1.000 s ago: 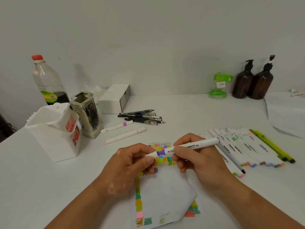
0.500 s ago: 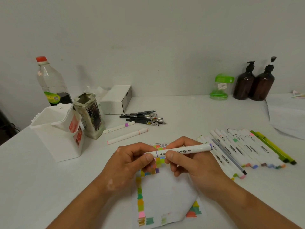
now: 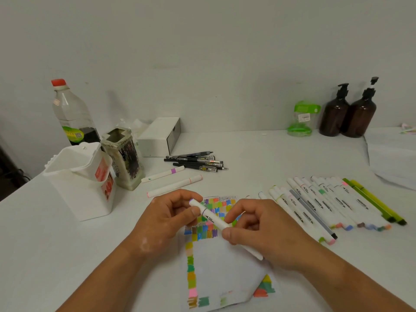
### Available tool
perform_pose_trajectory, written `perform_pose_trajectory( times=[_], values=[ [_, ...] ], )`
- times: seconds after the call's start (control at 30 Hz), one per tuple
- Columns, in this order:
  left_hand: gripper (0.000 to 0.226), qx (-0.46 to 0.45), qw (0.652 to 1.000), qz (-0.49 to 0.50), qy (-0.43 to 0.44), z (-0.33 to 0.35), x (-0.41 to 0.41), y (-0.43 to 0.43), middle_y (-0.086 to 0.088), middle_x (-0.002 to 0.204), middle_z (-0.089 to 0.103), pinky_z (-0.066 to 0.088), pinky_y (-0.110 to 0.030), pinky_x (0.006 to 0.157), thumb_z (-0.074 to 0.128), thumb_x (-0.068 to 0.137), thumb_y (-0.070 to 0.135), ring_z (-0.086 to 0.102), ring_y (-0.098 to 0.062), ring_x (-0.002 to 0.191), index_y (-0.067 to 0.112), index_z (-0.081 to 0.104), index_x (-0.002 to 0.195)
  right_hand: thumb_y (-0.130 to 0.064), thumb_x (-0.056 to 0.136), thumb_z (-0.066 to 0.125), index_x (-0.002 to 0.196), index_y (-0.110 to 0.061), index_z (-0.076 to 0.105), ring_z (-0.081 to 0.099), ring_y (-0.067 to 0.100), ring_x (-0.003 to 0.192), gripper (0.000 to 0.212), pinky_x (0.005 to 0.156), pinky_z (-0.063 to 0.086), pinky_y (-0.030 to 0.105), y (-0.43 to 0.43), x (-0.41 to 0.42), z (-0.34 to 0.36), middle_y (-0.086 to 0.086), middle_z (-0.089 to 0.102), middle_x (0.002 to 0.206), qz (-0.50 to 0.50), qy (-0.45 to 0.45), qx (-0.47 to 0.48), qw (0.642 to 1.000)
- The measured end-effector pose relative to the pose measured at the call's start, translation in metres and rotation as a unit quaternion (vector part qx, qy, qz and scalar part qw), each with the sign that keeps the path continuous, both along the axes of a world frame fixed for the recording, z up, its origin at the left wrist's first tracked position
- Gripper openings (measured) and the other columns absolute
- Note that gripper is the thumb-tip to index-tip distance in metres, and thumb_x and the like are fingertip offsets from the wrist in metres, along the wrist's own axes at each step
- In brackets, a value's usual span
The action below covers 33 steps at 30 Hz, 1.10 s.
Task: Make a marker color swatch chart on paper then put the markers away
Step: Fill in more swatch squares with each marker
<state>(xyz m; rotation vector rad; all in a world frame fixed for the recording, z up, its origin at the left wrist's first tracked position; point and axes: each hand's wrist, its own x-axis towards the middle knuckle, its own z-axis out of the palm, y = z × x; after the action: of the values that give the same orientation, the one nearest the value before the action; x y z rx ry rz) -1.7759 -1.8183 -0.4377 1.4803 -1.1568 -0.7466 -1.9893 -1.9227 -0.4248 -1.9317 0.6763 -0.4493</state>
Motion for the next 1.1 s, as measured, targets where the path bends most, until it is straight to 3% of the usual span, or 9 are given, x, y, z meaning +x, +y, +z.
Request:
perform_pose_trajectory(
  times=[0.1,0.27,0.47,0.6,0.67,0.77,0.87,1.0,1.1],
  values=[
    [0.02,-0.008,1.0,-0.019,0.006,-0.002,-0.006,-0.001,-0.002,0.086,0.075,0.056,-0.019,0.07,0.07,0.083,0.021,0.072,-0.012,0.078,0.023,0.074,0.103,-0.049,0.077,0.082,0.087,-0.041,0.071,0.053,-0.002,0.052,0.017,0.057,0.043,0.02,0.005,0.005,-0.005,-0.016,0.071,0.071,-0.023,0.028,-0.083,0.996],
    [0.029,-0.03,0.999,-0.026,0.005,-0.004,-0.015,-0.001,-0.005,0.088,0.073,0.056,-0.021,0.073,0.072,0.078,0.03,0.072,-0.017,0.082,0.034,0.073,0.107,-0.064,0.07,0.068,0.079,-0.034,0.069,0.056,0.004,0.057,0.031,0.053,0.044,0.023,0.004,0.009,-0.01,-0.011,0.068,0.07,-0.093,0.028,-0.17,0.981],
    [0.011,0.012,0.986,0.139,-0.087,-0.009,-0.009,-0.005,0.014,0.088,0.073,0.053,-0.011,0.063,0.07,0.087,0.028,0.069,-0.001,0.083,0.037,0.074,0.086,-0.059,0.082,0.062,0.096,-0.036,0.064,0.059,0.008,0.072,0.027,0.058,0.044,0.026,-0.022,-0.008,-0.012,-0.013,0.062,0.075,-0.213,0.206,-0.296,0.908],
    [0.011,0.038,0.949,0.204,-0.236,-0.007,0.002,-0.008,0.019,0.086,0.071,0.048,-0.006,0.061,0.07,0.091,0.024,0.067,-0.001,0.082,0.035,0.071,0.091,-0.059,0.085,0.056,0.097,-0.032,0.059,0.053,0.014,0.075,0.031,0.061,0.041,0.029,-0.021,-0.005,-0.018,-0.011,0.053,0.077,-0.211,0.235,-0.312,0.896],
    [0.014,0.052,0.912,0.217,-0.343,-0.006,0.011,-0.013,0.015,0.099,0.069,0.047,-0.008,0.072,0.067,0.093,0.021,0.063,-0.004,0.085,0.031,0.07,0.103,-0.059,0.087,0.055,0.1,-0.032,0.057,0.052,0.015,0.075,0.03,0.062,0.041,0.029,-0.019,-0.004,-0.019,-0.011,0.052,0.079,-0.202,0.235,-0.305,0.901],
    [0.031,0.077,0.85,0.224,-0.47,-0.01,0.029,-0.026,0.001,0.123,0.065,0.047,-0.028,0.098,0.063,0.095,0.017,0.059,-0.016,0.111,0.02,0.066,0.126,-0.056,0.09,0.055,0.105,-0.032,0.056,0.054,0.014,0.077,0.028,0.062,0.041,0.029,-0.02,-0.004,-0.018,-0.011,0.055,0.083,-0.193,0.234,-0.301,0.904],
    [0.038,0.125,0.83,0.212,-0.5,-0.014,0.045,-0.037,-0.002,0.134,0.06,0.04,-0.033,0.108,0.056,0.098,0.021,0.051,-0.02,0.125,0.019,0.058,0.136,-0.056,0.09,0.054,0.105,-0.034,0.056,0.053,0.012,0.074,0.027,0.059,0.039,0.029,-0.02,-0.006,-0.016,-0.012,0.052,0.078,-0.194,0.226,-0.294,0.908],
    [0.036,0.163,0.81,0.209,-0.524,-0.019,0.055,-0.042,0.003,0.13,0.061,0.043,-0.034,0.105,0.052,0.1,0.027,0.054,-0.017,0.119,0.026,0.055,0.136,-0.06,0.089,0.055,0.103,-0.037,0.056,0.049,0.009,0.068,0.027,0.056,0.035,0.028,-0.018,-0.006,-0.017,-0.013,0.043,0.072,-0.198,0.204,-0.291,0.914],
    [0.034,0.177,0.828,0.21,-0.49,-0.02,0.059,-0.043,0.0,0.124,0.063,0.045,-0.029,0.1,0.053,0.1,0.019,0.057,-0.016,0.111,0.023,0.058,0.134,-0.061,0.088,0.056,0.102,-0.037,0.057,0.048,0.006,0.068,0.027,0.05,0.03,0.022,-0.019,-0.007,-0.017,-0.015,0.046,0.072,-0.204,0.186,-0.285,0.918]
  ],
)
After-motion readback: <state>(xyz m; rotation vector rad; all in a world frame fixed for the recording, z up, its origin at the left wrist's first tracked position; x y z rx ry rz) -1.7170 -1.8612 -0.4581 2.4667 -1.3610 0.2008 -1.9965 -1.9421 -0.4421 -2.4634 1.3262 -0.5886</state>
